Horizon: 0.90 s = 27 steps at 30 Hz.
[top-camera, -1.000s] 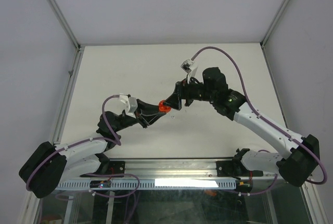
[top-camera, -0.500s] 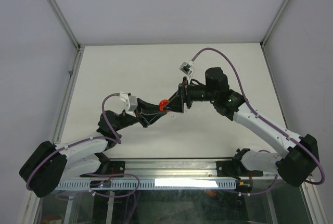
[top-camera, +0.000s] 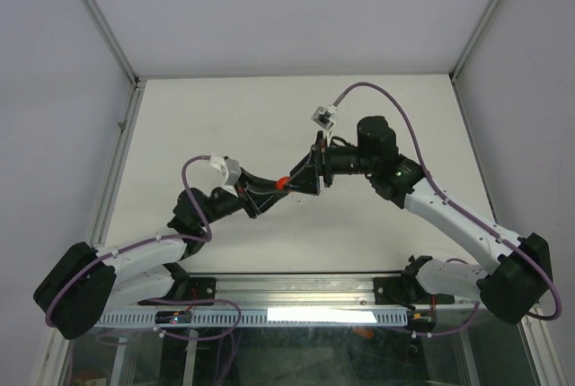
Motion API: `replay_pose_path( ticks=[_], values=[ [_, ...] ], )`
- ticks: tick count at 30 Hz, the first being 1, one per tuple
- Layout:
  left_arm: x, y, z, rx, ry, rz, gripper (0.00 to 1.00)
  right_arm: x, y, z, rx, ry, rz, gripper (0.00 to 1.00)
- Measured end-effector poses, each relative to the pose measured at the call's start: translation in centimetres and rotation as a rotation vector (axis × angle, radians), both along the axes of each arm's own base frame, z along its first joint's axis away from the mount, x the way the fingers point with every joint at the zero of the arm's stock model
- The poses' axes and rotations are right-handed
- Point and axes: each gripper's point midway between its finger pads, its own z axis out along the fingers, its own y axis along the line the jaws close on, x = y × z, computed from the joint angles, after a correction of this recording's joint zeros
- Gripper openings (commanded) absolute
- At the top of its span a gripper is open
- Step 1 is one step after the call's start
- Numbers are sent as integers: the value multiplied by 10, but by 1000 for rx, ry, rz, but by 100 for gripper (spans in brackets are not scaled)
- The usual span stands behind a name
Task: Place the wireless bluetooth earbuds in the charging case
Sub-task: Close the charging case, then place the charging case at the center of the board.
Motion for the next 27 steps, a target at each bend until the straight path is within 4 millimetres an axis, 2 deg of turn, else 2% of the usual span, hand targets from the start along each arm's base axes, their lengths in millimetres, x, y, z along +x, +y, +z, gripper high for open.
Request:
replay_pose_path(
  ticks=[4,10,14,18,23,27],
  values=[
    [12,2,-10,15,89,61,0,4,-4,0,-13,-38,-34,75],
    [46,13,-26,54,268,226,0,33,-22,-9,-92,-110,-246,77],
    [78,43,-42,54,416,385,0,52,-38,-27,-176,-118,-388,78],
    [109,79,-69,70,593,563,1,66,-54,-51,-269,-106,-500,78],
    [130,112,-104,95,772,701,7,75,-72,-79,-363,-92,-595,78],
    [141,137,-139,127,921,779,12,80,-82,-90,-405,-98,-643,78]
  ],
)
